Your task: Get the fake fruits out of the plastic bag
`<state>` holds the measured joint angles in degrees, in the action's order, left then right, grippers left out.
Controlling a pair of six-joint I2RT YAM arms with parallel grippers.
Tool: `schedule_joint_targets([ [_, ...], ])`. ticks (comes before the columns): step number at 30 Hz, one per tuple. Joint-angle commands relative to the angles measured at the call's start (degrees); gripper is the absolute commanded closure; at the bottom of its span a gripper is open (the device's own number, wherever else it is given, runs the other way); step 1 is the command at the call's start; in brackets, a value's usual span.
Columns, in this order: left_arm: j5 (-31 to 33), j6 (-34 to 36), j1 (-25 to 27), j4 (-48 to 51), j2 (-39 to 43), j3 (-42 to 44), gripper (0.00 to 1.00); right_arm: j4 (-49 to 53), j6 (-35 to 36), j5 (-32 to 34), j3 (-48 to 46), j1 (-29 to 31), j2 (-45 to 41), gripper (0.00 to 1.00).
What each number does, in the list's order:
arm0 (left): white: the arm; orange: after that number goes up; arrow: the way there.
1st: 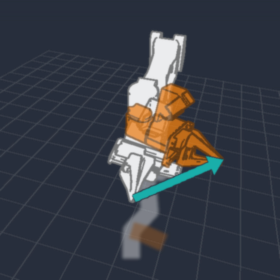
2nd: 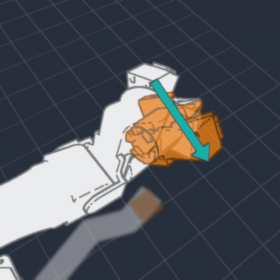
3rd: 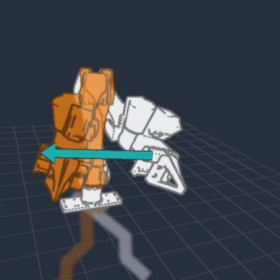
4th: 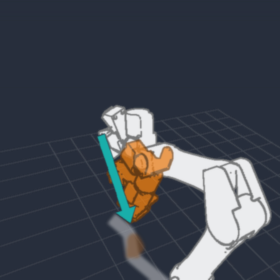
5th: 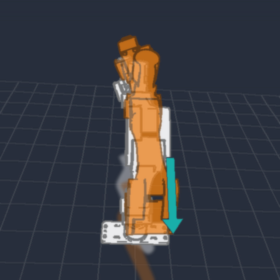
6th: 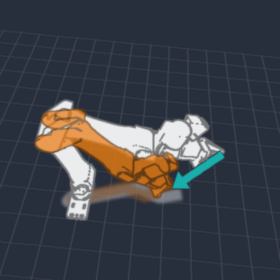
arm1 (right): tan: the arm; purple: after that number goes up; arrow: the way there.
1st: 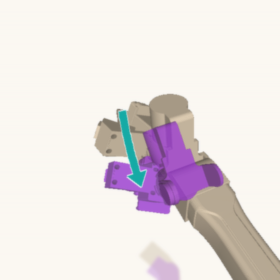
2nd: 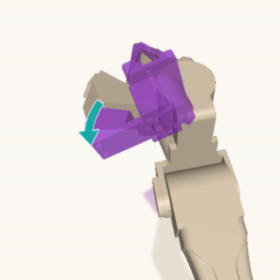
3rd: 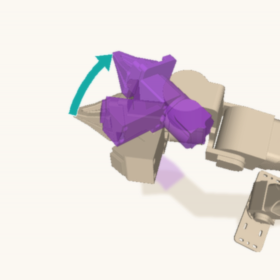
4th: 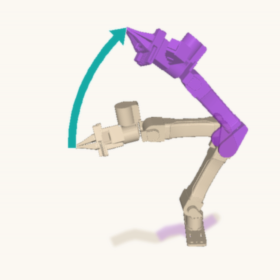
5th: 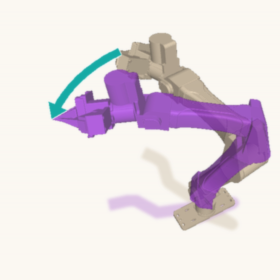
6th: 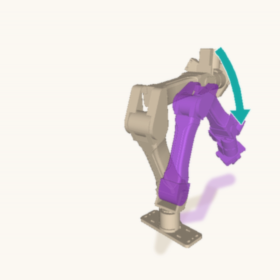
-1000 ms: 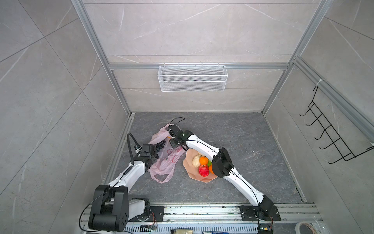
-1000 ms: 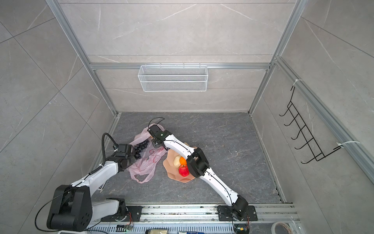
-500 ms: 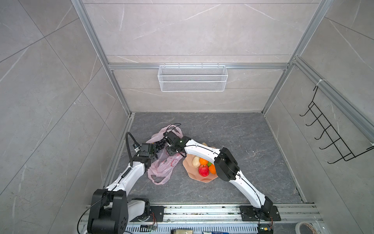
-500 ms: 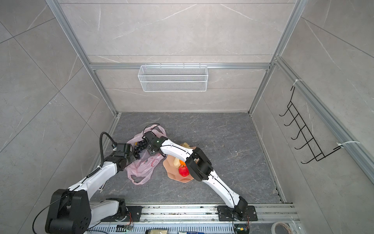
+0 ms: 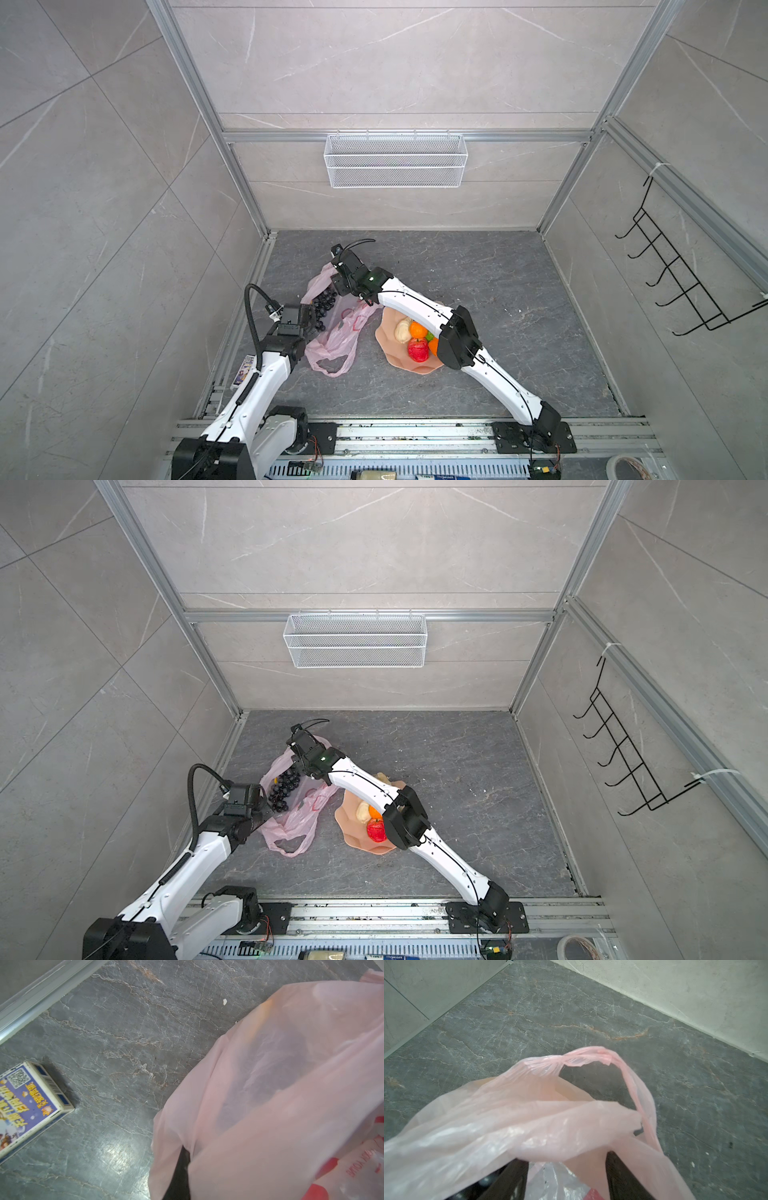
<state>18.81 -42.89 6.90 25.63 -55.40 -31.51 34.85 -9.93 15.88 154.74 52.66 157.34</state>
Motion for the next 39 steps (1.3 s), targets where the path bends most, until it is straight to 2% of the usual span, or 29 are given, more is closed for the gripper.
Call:
schedule_joint_targets([
  [1, -0.8, -1.6, 0.1, 2.7, 1.5, 0.3, 1.00, 4.1, 2.6, -1.2, 2.3, -1.3, 3.6, 0.36],
  [6, -1.6, -2.5, 0.1, 3.8, 2.9, 0.3, 1.00, 3.1, 6.9, -5.9, 1.6, -1.9, 3.9, 0.31],
  [11, -2.6, -3.3, 0.1, 6.2, 6.5, 0.7, 1.00, 3.8, 7.4, -11.3, 2.6, -3.0, 4.8, 0.26],
  [14, -2.9, -3.5, 0.1, 7.8, 8.4, 0.8, 1.00, 4.8, 8.5, -14.1, 2.9, -3.2, 5.1, 0.26],
  [18, -2.9, -2.2, 0.1, 7.8, 8.6, 0.7, 1.00, 6.5, 8.5, -12.7, 2.4, -3.3, 4.2, 0.32],
  [22, -4.2, 1.1, 0.1, 8.0, 3.9, -2.4, 1.00, 3.1, 7.0, -12.4, -6.1, -3.1, -2.2, 0.36],
  [23, -4.6, 1.5, 0.1, 8.6, 2.6, -3.7, 0.94, 1.3, 6.7, -12.7, -10.3, -3.0, -4.6, 0.36],
  [26, -6.1, 1.3, 0.6, 10.0, 1.0, -6.5, 0.60, -2.4, 6.0, -13.2, -17.6, -2.7, -10.0, 0.35],
  [30, -1.5, 1.4, 5.8, 17.4, -0.7, -14.4, 0.34, -3.1, 4.9, -14.6, -21.4, -2.6, -15.5, 0.32],
  [34, 4.8, 2.2, 11.2, 26.2, -2.9, -22.6, 0.20, -1.9, 3.6, -15.6, -21.6, -2.6, -17.4, 0.30],
  [39, 10.3, 5.6, 14.2, 31.7, -4.8, -29.8, 0.16, -4.7, 1.2, -15.0, -27.8, -2.6, -23.1, 0.29],
])
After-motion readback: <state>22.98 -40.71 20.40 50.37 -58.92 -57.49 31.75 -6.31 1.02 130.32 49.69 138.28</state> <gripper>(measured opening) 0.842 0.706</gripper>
